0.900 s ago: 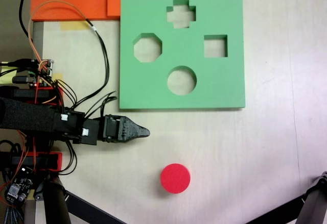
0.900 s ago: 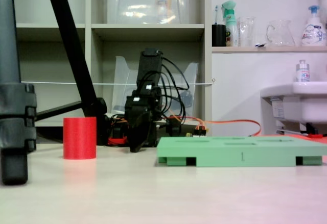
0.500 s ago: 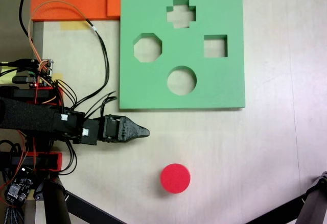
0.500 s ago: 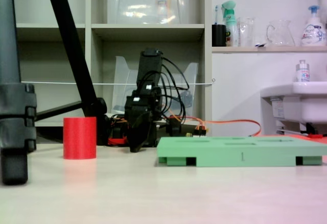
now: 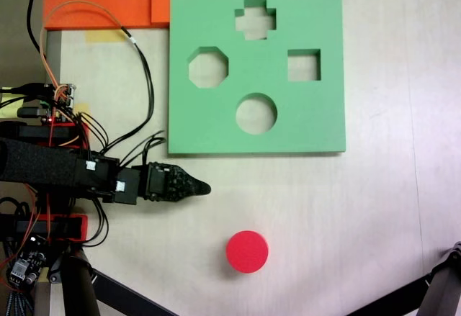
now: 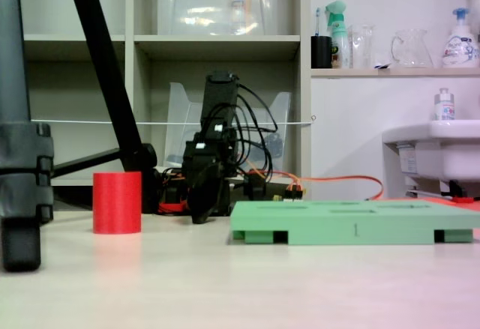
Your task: Put the cylinder block into the corresponding hole
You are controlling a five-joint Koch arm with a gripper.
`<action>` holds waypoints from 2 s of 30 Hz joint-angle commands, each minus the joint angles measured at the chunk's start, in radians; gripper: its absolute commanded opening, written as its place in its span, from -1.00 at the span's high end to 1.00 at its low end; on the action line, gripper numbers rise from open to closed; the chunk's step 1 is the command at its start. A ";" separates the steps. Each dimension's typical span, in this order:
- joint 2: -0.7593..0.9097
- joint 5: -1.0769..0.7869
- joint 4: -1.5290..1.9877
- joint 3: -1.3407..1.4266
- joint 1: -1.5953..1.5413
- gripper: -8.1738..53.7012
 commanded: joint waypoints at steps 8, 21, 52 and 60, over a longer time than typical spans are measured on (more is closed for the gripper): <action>0.051 0.641 -0.362 0.072 -0.074 -0.42; -0.097 1.594 -0.718 -0.067 -0.072 -0.84; -1.216 1.629 -1.436 -0.523 0.265 -0.91; -1.292 1.629 -1.417 -0.618 0.276 -0.87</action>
